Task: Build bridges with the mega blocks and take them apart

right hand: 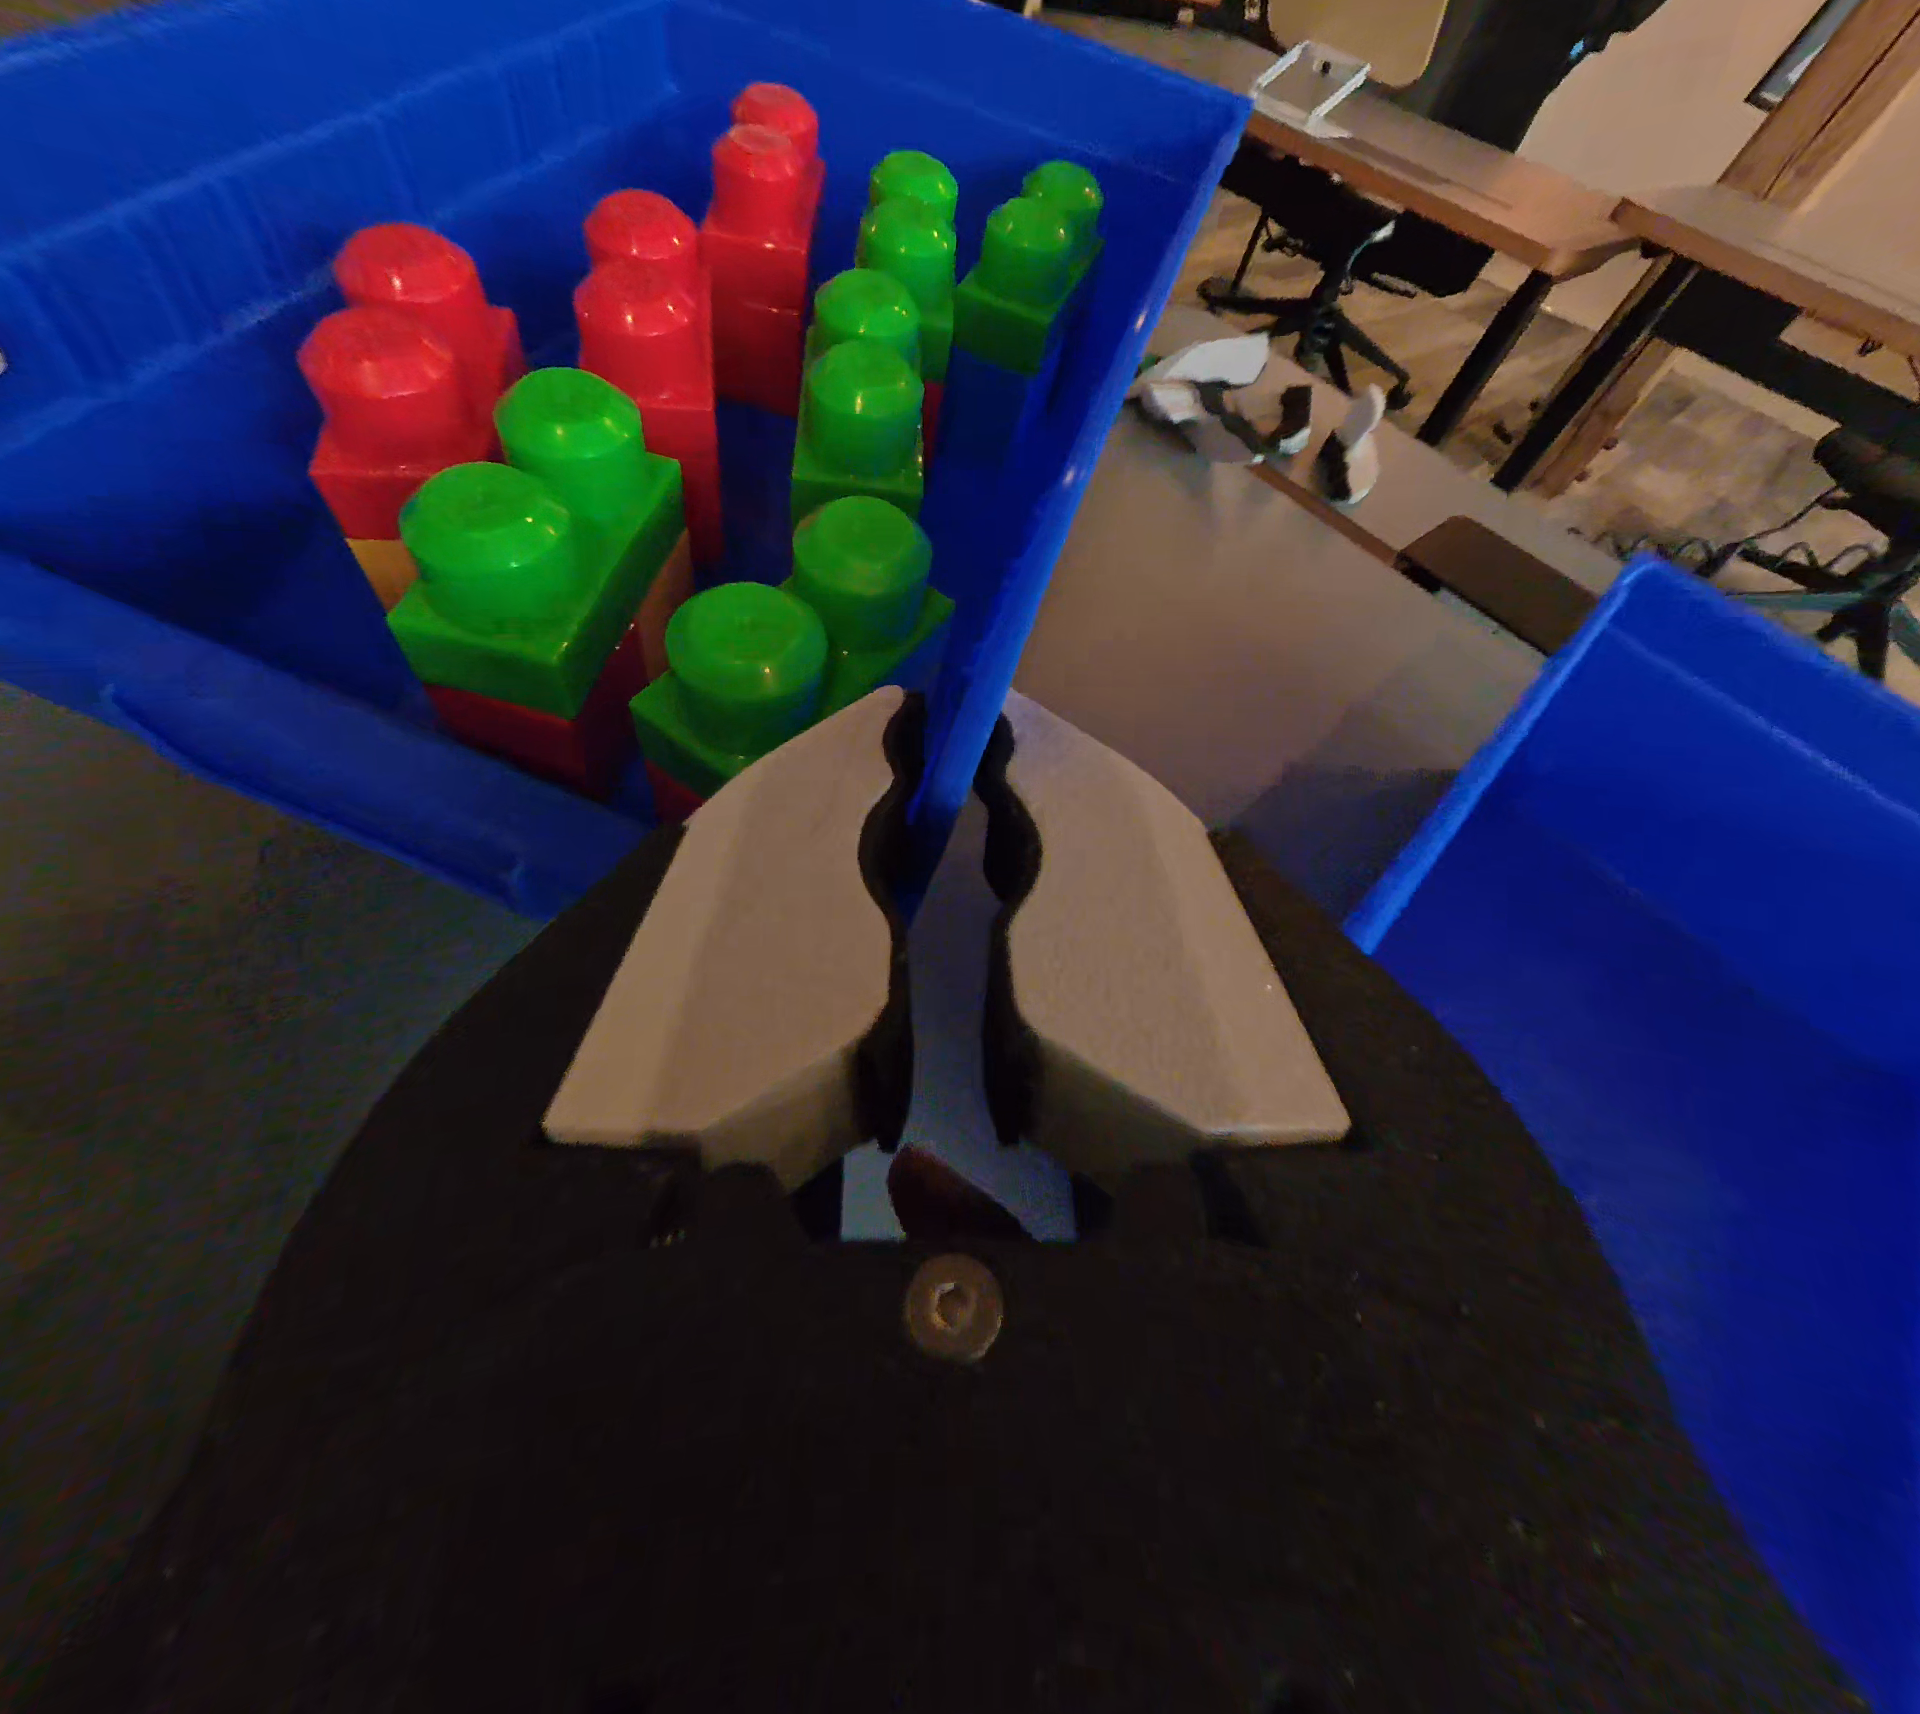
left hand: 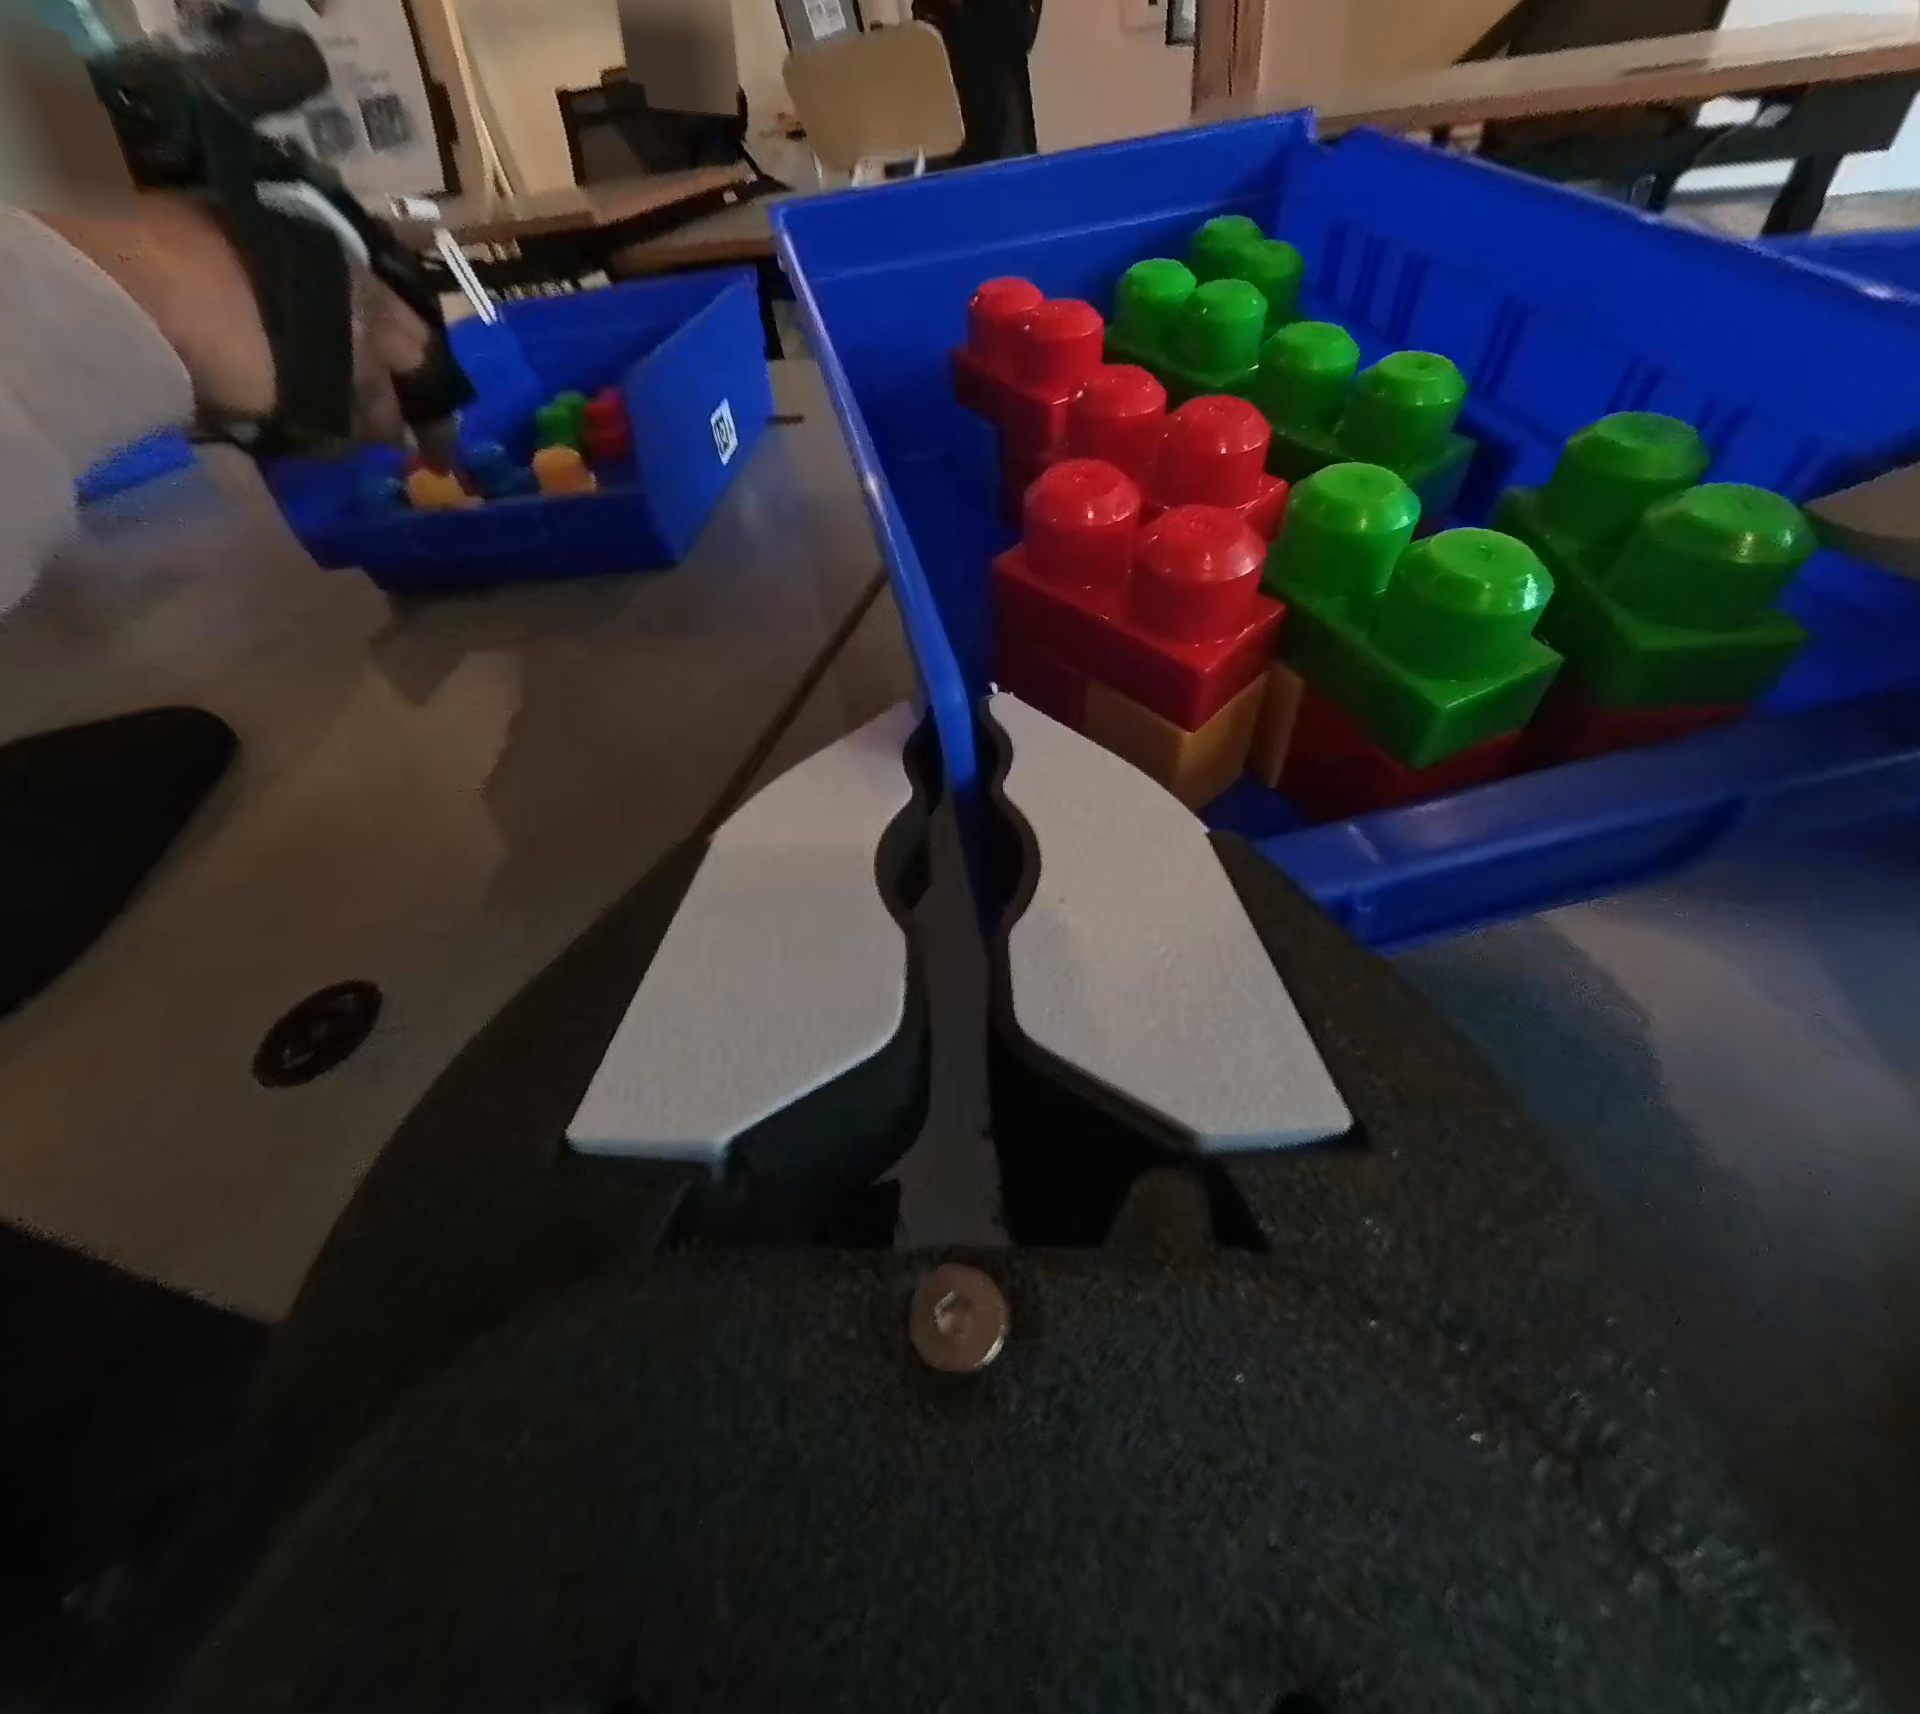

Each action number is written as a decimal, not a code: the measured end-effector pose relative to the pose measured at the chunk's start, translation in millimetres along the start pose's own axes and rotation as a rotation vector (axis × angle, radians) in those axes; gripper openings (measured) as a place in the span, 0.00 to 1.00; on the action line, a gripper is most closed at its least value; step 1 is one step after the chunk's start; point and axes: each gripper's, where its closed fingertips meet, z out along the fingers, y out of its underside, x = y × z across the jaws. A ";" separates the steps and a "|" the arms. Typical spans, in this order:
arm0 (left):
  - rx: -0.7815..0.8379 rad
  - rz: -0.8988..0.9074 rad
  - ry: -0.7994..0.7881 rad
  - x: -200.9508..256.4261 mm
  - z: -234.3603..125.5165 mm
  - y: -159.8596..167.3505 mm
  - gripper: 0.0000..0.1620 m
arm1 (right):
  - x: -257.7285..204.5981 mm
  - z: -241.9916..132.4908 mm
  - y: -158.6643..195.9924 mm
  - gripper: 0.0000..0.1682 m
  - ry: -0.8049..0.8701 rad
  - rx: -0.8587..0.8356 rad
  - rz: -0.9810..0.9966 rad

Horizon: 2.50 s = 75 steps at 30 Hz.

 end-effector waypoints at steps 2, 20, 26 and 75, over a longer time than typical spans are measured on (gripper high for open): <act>-0.031 -0.003 0.012 -1.4 6.6 11.2 0.03 | -3.0 6.9 10.8 0.05 0.011 -0.040 0.000; -0.116 -0.038 0.089 -15.0 66.2 34.2 0.01 | -14.9 28.1 36.3 0.12 0.055 -0.149 -0.067; -0.112 -0.053 0.132 -22.5 78.9 35.7 0.02 | -25.0 28.9 33.1 0.15 0.037 -0.133 -0.080; -0.045 0.092 0.604 253.7 17.6 -4.8 0.37 | 189.0 -170.3 125.7 0.39 0.411 -0.111 0.156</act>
